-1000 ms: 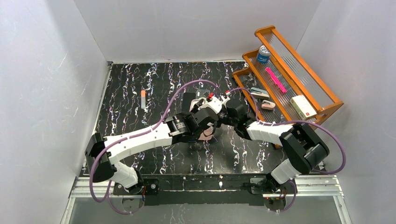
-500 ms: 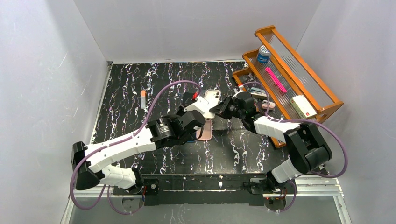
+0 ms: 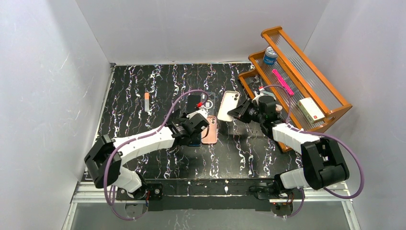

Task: Take the phone out of the phone case
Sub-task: Place the phone at the center of the board, then place the phone case at the center of the board.

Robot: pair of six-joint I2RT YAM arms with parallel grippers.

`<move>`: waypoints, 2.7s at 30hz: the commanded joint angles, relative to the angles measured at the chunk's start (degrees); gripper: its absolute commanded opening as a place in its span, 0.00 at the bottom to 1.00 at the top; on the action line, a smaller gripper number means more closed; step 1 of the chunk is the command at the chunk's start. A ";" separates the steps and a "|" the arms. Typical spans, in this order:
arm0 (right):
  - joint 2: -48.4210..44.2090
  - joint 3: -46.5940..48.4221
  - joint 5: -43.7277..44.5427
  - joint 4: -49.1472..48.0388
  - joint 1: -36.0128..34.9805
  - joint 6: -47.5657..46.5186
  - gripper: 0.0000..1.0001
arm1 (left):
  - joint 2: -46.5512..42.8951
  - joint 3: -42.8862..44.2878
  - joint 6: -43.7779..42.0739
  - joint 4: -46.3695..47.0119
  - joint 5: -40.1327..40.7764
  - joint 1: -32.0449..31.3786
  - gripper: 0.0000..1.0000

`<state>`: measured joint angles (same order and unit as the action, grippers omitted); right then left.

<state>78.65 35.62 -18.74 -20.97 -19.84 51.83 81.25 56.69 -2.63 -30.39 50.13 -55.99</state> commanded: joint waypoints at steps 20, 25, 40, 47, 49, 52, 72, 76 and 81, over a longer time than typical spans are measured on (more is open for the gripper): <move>1.20 -2.30 -10.84 -5.11 3.38 -3.76 0.01 | 15.95 -2.51 -3.82 11.08 -2.91 3.95 0.26; 2.18 -2.11 -11.14 -5.08 3.37 -4.17 0.01 | 16.49 -2.28 -2.76 10.50 -4.26 3.95 0.38; 11.08 8.66 -9.90 9.59 3.44 -14.08 0.03 | 10.53 -1.10 0.41 8.52 -7.16 5.88 0.77; 17.41 13.70 -10.70 13.16 3.54 -16.20 0.05 | 1.40 -0.47 6.29 8.62 -12.73 12.80 0.93; 18.70 13.88 -10.62 12.77 3.66 -16.07 0.06 | -1.21 -0.57 8.36 8.73 -13.57 15.75 0.98; 21.09 14.62 -10.35 12.62 3.80 -16.30 0.08 | -5.22 -0.96 11.86 8.88 -16.76 20.55 0.98; 22.97 18.62 -6.34 23.44 3.64 -23.10 0.77 | -33.04 -7.42 15.63 13.86 -16.65 26.19 0.98; 18.49 17.69 -0.11 27.80 3.59 -24.51 0.97 | -38.94 -8.95 15.17 14.50 -15.06 26.19 0.98; 8.96 14.39 6.31 29.16 3.58 -24.68 0.99 | -47.05 -8.78 14.62 13.91 -12.11 26.19 0.98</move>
<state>95.72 52.45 -20.21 4.36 -16.36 28.93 39.70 47.94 12.08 -17.12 33.61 -30.11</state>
